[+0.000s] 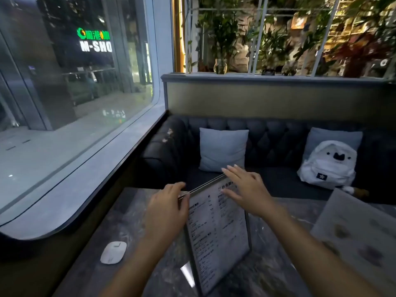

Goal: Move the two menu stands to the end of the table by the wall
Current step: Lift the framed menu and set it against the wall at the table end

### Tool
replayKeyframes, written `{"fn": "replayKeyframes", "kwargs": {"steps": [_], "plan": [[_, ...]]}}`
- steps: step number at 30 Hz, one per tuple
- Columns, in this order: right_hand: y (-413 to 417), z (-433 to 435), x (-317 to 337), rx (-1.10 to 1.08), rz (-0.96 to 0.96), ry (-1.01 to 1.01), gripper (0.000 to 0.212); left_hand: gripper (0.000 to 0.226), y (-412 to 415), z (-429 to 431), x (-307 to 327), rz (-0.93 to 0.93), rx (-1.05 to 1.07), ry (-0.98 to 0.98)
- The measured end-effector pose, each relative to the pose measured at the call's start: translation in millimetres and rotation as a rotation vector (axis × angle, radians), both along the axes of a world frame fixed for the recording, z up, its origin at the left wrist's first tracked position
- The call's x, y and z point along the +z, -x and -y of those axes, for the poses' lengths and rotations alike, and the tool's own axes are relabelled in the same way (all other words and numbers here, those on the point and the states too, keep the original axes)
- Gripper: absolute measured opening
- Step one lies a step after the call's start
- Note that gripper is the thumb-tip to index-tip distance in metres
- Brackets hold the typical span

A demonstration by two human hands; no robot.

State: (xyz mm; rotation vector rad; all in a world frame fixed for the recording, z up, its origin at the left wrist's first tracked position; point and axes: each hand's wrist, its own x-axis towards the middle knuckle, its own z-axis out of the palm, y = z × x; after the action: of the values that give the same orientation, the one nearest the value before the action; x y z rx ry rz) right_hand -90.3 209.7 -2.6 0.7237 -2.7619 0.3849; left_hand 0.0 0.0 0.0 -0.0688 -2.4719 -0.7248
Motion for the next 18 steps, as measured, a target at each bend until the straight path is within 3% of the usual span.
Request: {"fn": "replayKeyframes", "kwargs": {"steps": [3, 18], "plan": [[2.9, -0.1, -3.3, -0.01, -0.006, -0.008, 0.057, 0.01, 1.1, 1.9, -4.2, -0.039, 0.005, -0.009], [-4.6, -4.1, -6.8, -0.069, -0.167, 0.045, 0.039, 0.019, 16.7, 7.4, -5.8, 0.043, 0.032, -0.03]]}}
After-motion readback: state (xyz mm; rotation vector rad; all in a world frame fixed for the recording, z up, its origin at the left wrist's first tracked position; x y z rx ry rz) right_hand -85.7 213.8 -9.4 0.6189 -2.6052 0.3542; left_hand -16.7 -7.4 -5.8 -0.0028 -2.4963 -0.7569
